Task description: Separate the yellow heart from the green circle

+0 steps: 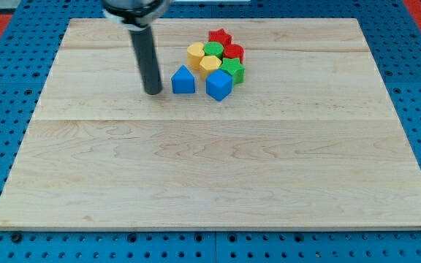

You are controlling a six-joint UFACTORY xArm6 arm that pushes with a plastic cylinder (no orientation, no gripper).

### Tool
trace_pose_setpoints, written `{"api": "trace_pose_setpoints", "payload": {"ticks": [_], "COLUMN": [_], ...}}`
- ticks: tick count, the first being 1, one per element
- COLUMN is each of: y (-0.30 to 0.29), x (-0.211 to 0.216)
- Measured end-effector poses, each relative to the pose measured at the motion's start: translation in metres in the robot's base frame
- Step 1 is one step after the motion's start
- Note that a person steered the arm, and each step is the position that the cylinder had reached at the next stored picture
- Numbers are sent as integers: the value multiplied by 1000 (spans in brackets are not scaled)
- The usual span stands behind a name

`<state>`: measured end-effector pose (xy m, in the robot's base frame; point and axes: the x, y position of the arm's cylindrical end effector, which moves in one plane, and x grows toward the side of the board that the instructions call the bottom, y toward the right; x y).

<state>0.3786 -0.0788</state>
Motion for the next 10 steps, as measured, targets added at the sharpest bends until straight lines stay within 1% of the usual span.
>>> {"api": "trace_pose_setpoints", "payload": {"ticks": [1, 2, 3, 4, 5, 6, 7, 9, 10], "y": [38, 46, 40, 0, 1, 1, 27, 65, 65], "x": [-2, -7, -10, -18, -50, -95, -110, -110, -110]}}
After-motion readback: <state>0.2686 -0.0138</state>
